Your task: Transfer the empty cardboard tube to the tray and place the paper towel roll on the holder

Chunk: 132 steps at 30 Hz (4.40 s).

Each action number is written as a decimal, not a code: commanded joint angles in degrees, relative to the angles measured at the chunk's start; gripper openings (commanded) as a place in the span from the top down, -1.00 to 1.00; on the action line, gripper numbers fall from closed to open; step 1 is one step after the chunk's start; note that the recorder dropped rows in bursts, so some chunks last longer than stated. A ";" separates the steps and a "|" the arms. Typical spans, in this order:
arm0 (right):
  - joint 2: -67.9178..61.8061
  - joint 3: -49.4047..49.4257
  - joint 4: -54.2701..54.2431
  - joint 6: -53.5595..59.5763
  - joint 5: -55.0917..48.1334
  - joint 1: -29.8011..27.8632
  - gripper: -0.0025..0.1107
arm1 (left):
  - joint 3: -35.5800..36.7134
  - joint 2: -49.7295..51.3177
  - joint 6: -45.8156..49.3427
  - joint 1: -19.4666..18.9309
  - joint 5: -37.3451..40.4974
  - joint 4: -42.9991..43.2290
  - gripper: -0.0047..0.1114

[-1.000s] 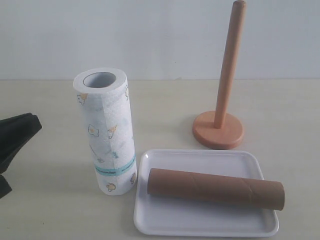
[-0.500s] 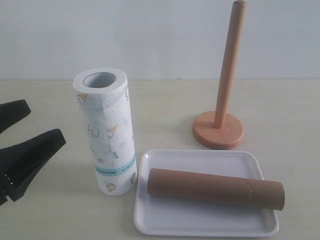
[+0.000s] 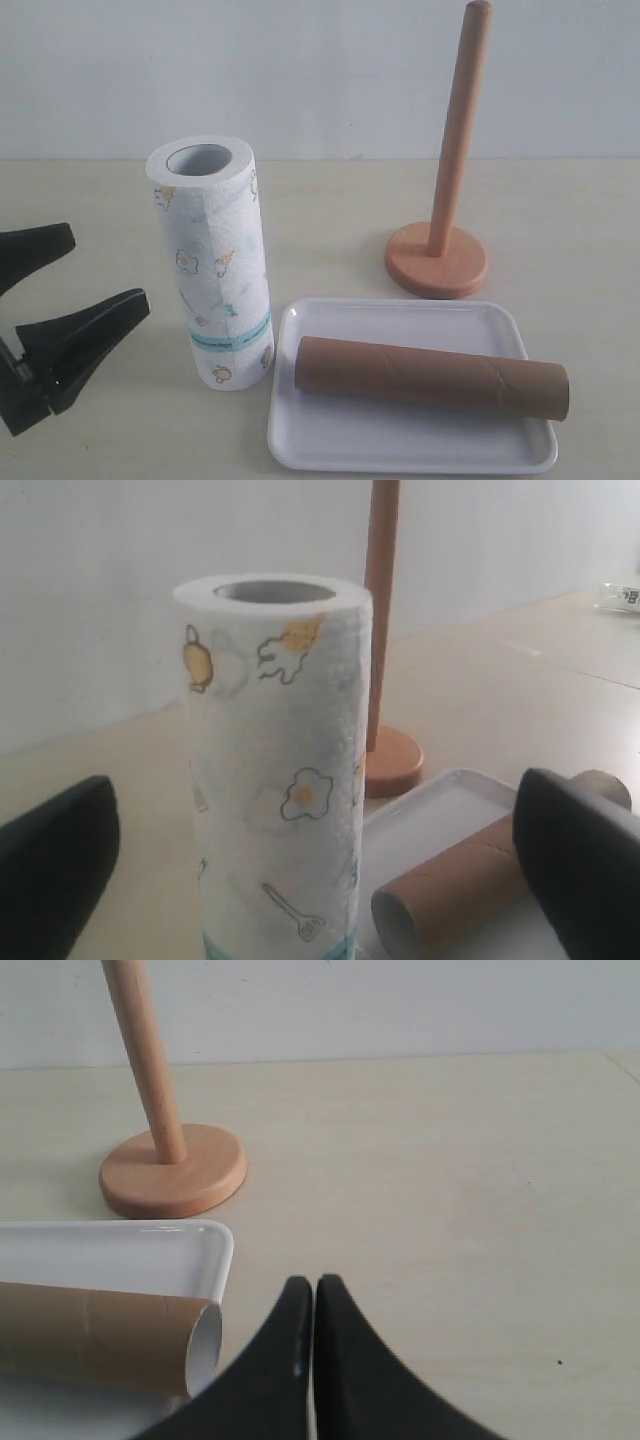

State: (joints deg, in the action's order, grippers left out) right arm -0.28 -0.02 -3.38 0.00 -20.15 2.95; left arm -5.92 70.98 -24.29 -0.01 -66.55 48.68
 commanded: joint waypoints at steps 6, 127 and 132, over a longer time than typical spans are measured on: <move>0.28 0.02 0.17 0.00 0.15 -0.15 0.96 | -2.21 16.43 7.98 -0.16 -3.41 0.65 -0.97; 0.28 0.02 0.17 0.00 0.90 -0.15 0.96 | -64.46 17.87 -19.83 35.92 38.72 -3.43 0.85; 0.28 0.02 0.17 0.00 0.90 -0.15 0.96 | -69.68 18.32 -19.83 36.04 45.38 -10.09 0.85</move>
State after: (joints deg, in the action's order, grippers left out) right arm -0.28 -0.02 -3.38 0.00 -19.80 2.95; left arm -72.65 89.77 -43.81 35.65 -23.94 43.29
